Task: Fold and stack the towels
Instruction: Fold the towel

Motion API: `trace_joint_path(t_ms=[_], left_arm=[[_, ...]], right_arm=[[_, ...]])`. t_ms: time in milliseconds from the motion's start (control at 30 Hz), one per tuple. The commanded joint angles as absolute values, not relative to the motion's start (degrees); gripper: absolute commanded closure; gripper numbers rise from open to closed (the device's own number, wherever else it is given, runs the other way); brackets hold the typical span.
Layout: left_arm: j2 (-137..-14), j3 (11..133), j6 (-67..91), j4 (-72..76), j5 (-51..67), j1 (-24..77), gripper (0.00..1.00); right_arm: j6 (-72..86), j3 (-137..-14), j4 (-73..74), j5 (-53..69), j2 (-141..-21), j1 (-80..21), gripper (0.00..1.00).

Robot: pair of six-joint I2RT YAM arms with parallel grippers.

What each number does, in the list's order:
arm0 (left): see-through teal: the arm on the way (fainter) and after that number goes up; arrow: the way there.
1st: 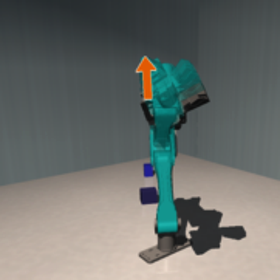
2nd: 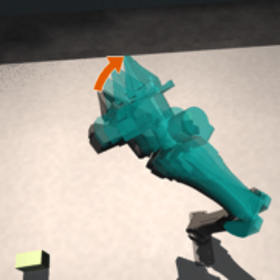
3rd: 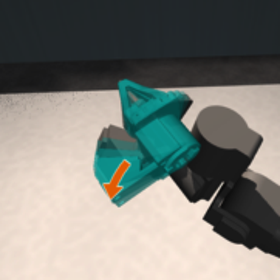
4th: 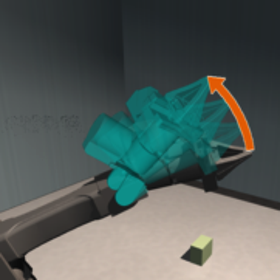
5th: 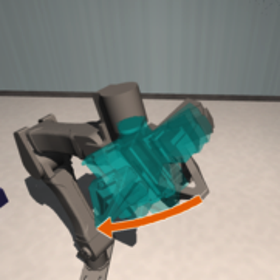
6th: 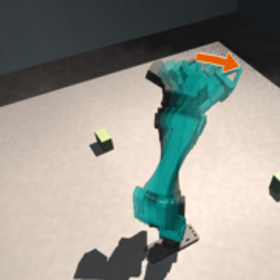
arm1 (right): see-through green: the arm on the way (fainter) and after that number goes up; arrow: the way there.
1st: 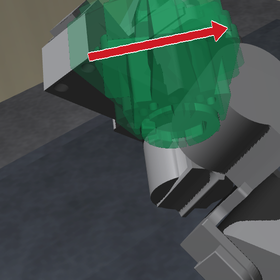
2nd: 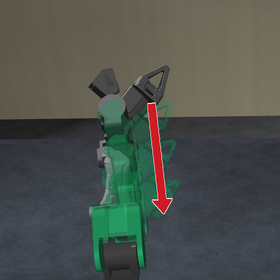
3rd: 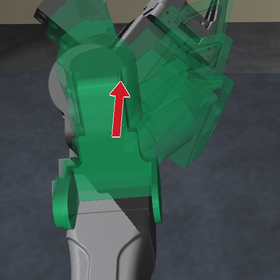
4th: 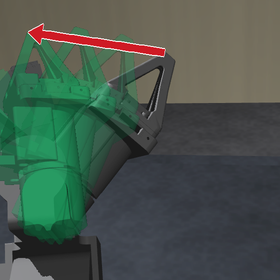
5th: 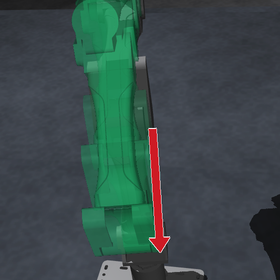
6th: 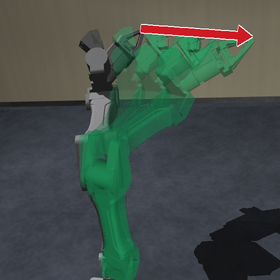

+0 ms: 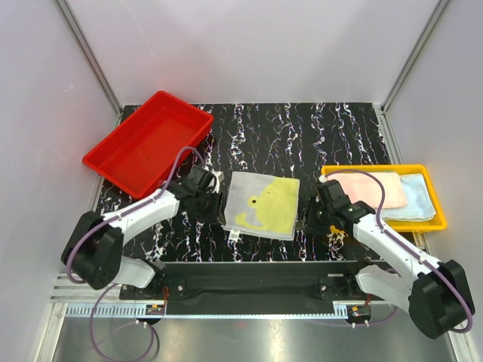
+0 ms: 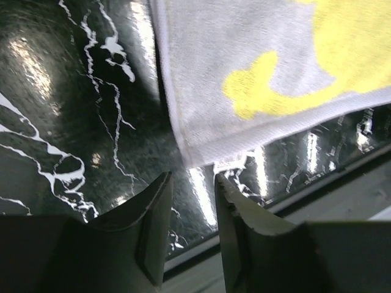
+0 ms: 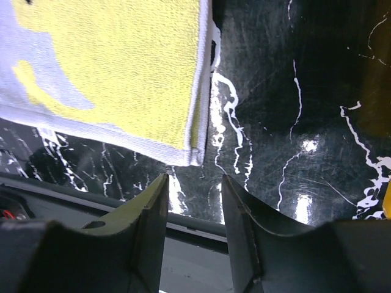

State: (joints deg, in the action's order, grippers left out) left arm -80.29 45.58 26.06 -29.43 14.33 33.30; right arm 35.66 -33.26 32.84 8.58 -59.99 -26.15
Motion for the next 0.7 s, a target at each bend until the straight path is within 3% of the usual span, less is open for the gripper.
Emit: trace_joint_path(t_ms=[0, 333, 667], left_arm=[[-76.03, 47.54, 26.10, -29.35, 17.66, 33.57, 0.59], [-83.93, 47.90, 28.47, -24.97, 16.69, 30.94, 0.59], [-88.42, 44.39, 30.32, -18.99, 20.21, 29.62, 0.67]], right_arm=[[37.18, -34.98, 31.47, 7.91, -58.62, -26.54, 0.54], [40.07, -35.25, 27.34, 9.58, -65.74, -27.25, 0.59], [42.19, -30.67, 18.28, 11.51, -72.24, -28.48, 0.68]])
